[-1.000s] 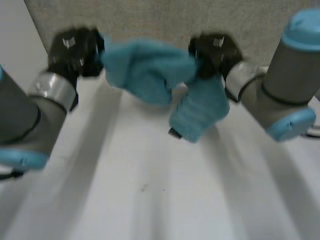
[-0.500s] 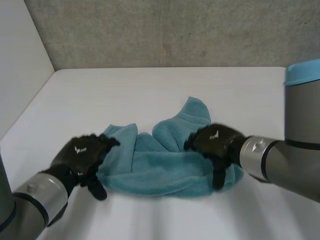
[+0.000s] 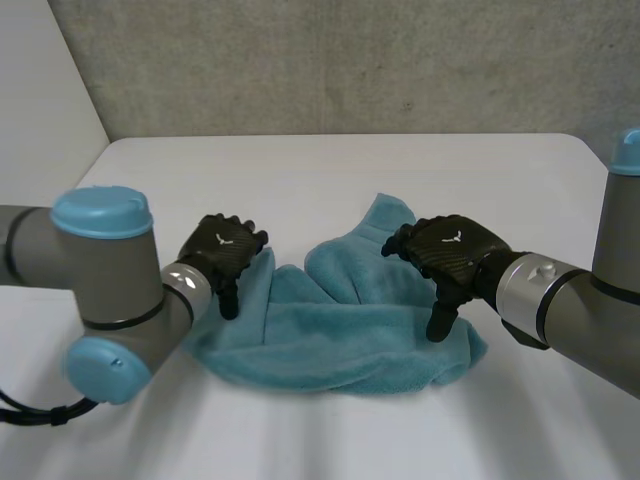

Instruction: Fold the laundry

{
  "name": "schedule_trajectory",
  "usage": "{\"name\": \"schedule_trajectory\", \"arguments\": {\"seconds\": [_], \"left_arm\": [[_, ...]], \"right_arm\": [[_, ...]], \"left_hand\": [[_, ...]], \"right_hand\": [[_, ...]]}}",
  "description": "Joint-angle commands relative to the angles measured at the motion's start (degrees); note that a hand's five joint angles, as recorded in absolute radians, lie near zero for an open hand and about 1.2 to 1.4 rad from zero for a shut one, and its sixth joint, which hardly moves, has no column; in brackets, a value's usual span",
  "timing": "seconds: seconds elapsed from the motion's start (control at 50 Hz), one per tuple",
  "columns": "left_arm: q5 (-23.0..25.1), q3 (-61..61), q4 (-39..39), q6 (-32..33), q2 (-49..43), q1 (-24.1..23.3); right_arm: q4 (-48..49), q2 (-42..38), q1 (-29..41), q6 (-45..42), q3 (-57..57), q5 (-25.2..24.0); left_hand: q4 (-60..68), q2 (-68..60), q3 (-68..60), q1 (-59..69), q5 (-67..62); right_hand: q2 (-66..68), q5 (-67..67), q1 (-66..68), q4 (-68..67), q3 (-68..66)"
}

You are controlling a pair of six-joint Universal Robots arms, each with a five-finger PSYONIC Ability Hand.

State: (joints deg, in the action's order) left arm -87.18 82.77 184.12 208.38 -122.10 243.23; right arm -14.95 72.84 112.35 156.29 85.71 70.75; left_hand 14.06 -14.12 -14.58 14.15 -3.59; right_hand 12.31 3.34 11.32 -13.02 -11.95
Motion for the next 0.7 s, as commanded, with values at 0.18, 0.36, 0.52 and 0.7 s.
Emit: {"name": "schedule_trajectory", "arguments": {"seconds": [0.18, 0.36, 0.52, 0.7], "left_arm": [[1.22, -3.32, 0.19, 7.30, -3.77, -0.21], [0.61, -0.25, 0.71, 7.30, 4.48, -1.00], [0.61, 6.60, 2.73, 7.22, 17.21, -1.79], [0.61, 13.72, 7.38, 7.30, 30.14, -2.41]], "right_arm": [[1.41, -5.15, -1.17, 0.32, -4.75, 0.79], [-1.57, -16.23, -0.64, 5.59, -17.85, 1.58], [-11.31, -25.54, -0.20, 11.66, -30.67, -1.75], [-23.18, -28.20, -0.55, 10.35, -32.37, -7.03]], "left_hand": [[65.94, -65.88, -65.41, 65.85, -66.41], [65.94, -65.88, -65.42, 65.85, -66.41], [65.94, -65.88, -65.42, 65.85, -66.41], [65.94, -65.88, -65.42, 65.85, -66.41]], "right_hand": [[-2.31, -3.34, -1.32, 3.02, 1.95], [-2.31, -3.34, -1.32, 3.02, 1.95], [-2.31, -3.34, -1.32, 3.02, 1.95], [-2.31, -3.34, -1.32, 3.02, 1.95]]}}
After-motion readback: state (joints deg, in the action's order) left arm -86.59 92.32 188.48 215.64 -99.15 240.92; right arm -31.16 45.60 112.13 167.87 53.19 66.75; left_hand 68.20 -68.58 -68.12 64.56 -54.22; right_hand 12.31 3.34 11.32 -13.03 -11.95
